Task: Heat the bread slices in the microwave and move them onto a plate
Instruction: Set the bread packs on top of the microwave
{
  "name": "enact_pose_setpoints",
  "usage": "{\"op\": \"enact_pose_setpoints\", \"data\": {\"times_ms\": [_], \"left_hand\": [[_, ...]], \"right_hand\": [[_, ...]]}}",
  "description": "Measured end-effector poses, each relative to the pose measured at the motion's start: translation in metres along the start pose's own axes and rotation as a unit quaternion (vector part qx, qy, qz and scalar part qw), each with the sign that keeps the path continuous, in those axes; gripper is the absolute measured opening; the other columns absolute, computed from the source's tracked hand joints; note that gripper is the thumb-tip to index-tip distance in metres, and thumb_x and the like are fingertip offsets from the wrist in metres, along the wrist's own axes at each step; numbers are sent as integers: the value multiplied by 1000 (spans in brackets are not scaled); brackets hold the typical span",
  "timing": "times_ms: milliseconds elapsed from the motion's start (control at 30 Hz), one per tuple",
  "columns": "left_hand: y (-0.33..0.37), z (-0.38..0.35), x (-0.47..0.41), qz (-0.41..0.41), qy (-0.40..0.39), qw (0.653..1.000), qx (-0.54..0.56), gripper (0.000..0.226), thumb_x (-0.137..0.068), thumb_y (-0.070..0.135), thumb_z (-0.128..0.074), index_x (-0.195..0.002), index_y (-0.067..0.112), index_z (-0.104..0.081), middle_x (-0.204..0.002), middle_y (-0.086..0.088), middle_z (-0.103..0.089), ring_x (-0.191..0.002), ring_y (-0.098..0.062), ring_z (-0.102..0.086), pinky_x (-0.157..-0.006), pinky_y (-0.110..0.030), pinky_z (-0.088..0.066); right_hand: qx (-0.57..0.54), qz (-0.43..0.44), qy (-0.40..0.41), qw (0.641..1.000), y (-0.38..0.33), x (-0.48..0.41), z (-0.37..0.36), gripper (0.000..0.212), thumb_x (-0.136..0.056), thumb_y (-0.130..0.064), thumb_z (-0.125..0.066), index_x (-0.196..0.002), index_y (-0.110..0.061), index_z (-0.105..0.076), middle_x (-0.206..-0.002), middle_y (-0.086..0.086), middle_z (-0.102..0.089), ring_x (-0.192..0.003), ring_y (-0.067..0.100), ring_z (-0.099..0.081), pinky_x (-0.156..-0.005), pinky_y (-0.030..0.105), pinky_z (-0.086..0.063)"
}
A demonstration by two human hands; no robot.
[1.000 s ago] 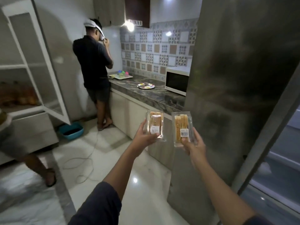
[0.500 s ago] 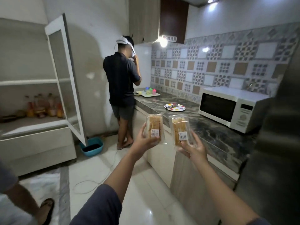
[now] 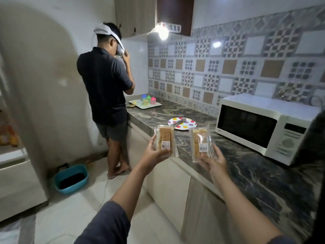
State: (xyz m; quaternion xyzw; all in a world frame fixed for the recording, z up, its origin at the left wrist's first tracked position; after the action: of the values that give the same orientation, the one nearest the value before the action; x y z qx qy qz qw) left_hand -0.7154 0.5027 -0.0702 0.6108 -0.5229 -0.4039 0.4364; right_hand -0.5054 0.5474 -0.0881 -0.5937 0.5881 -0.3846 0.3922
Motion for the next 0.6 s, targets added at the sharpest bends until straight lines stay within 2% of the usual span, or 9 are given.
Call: {"op": "enact_pose_setpoints", "data": {"times_ms": [67,133,267,433,533,600], "left_hand": [[3,-2,-58,10,-28,1000,-1,89,-79,-8,-63,-146,25,-15,-127,-16,-52,-103,-27,-62,-73,-33,-60],[7,-10,-115,13,-53,998,-7,88,-78,-9,-64,-146,26,-19,-116,-12,-58,-95,-23,-65,-68,-31,-59],[14,-42,-215,31,-108,994,-11,84,-77,-10,-64,-142,27,-26,-104,-11,-63,-81,-19,-69,-66,-29,-59],[8,-110,-313,43,-174,983,-30,82,-77,-7,-66,-141,28,-29,-113,-13,-60,-91,-24,-66,-79,-36,-57],[1,-160,-359,33,-219,974,-37,79,-77,-7,-66,-140,25,-32,-118,-14,-59,-97,-25,-65,-77,-34,-58],[-2,-194,-383,32,-244,969,-31,77,-78,-7,-66,-138,26,-32,-113,-11,-59,-96,-24,-64,-80,-35,-57]], "right_hand": [[-7,18,28,999,-4,-47,-6,69,-82,13,-58,-139,-21,-40,-137,8,-49,-95,26,-63,-57,22,-59],[-9,41,68,997,-10,-92,-9,70,-81,13,-59,-140,-20,-40,-139,5,-46,-99,27,-61,-55,21,-58],[-4,74,130,989,-32,-169,3,67,-82,13,-59,-137,-22,-43,-139,8,-48,-97,25,-62,-60,25,-60],[43,123,176,976,-76,-233,43,66,-82,8,-61,-138,-22,-42,-132,8,-55,-99,23,-64,-68,27,-60],[47,148,215,964,-106,-268,69,65,-84,7,-60,-139,-21,-40,-133,5,-52,-102,24,-61,-76,35,-56],[55,154,236,958,-126,-289,87,65,-85,7,-58,-141,-20,-37,-131,5,-50,-105,25,-59,-81,38,-53]]}}
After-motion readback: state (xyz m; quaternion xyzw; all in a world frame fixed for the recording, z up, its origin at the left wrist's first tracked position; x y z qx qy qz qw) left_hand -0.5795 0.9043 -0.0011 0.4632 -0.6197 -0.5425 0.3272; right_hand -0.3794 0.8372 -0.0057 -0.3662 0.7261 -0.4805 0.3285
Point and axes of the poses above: each hand's wrist, its own x-axis away from the middle knuckle, its own z-axis out of the back of the hand, y = z × x, the point moved 1 cm from there along -x, towards the middle knuckle
